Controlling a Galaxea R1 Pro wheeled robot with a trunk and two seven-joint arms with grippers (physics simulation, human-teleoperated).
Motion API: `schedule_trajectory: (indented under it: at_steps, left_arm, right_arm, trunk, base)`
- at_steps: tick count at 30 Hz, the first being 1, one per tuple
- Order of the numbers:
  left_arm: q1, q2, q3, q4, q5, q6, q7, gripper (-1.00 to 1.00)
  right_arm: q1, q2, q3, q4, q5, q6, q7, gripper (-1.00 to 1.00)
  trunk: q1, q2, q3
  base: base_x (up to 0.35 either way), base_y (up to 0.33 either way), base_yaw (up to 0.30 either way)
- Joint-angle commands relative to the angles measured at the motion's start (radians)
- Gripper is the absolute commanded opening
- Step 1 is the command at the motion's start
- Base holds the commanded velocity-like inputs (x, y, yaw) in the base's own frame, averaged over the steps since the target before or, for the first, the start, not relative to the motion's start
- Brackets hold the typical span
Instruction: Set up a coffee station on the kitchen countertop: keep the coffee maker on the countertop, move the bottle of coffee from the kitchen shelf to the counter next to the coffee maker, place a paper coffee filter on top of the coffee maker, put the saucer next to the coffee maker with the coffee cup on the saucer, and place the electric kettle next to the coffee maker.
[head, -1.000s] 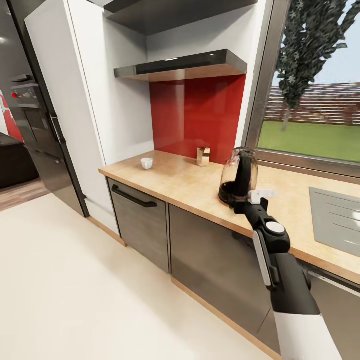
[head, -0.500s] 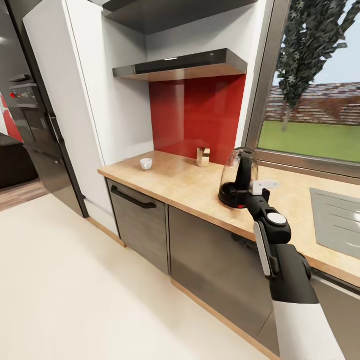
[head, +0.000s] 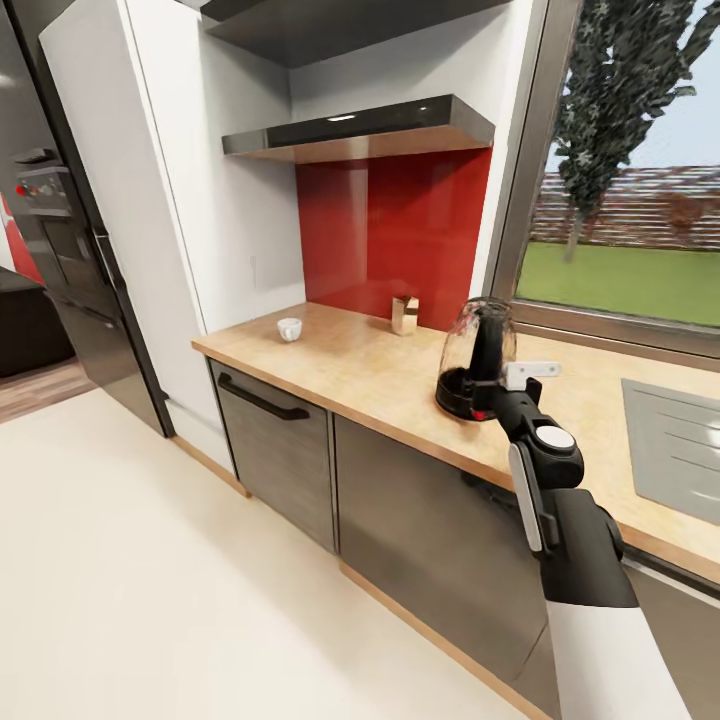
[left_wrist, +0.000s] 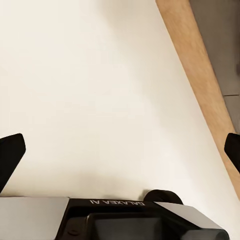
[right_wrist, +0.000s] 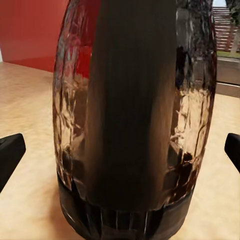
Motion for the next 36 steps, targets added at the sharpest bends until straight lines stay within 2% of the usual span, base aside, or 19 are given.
schedule_trajectory:
  at_steps: [1, 28, 29, 36]
  left_arm:
    - [-0.001, 0.000, -0.006, 0.001, 0.003, -0.007, -0.002, 1.00]
    - [-0.001, 0.002, -0.005, 0.003, 0.003, -0.007, -0.002, 1.00]
    - [-0.001, 0.002, -0.005, 0.003, 0.003, -0.007, -0.002, 1.00]
    - [-0.001, 0.002, -0.005, 0.003, 0.003, -0.007, -0.002, 1.00]
  right_arm:
    - [-0.001, 0.001, 0.000, -0.001, 0.009, 0.006, 0.002, 1.00]
    - [0.001, 0.001, -0.001, -0.001, 0.008, 0.006, 0.002, 1.00]
    - [0.001, 0.001, -0.001, -0.001, 0.008, 0.006, 0.002, -1.00]
    - [0.001, 0.000, -0.001, -0.001, 0.009, 0.007, 0.002, -1.00]
  trunk:
    - [0.000, 0.000, -0.001]
    - [0.000, 0.000, -0.001]
    - [0.000, 0.000, -0.001]
    - [0.000, 0.000, -0.001]
  base:
    - [0.006, -0.003, 0.000]
    - [0.018, 0.000, 0.000]
    - [0.000, 0.000, 0.000]
    - [0.000, 0.000, 0.000]
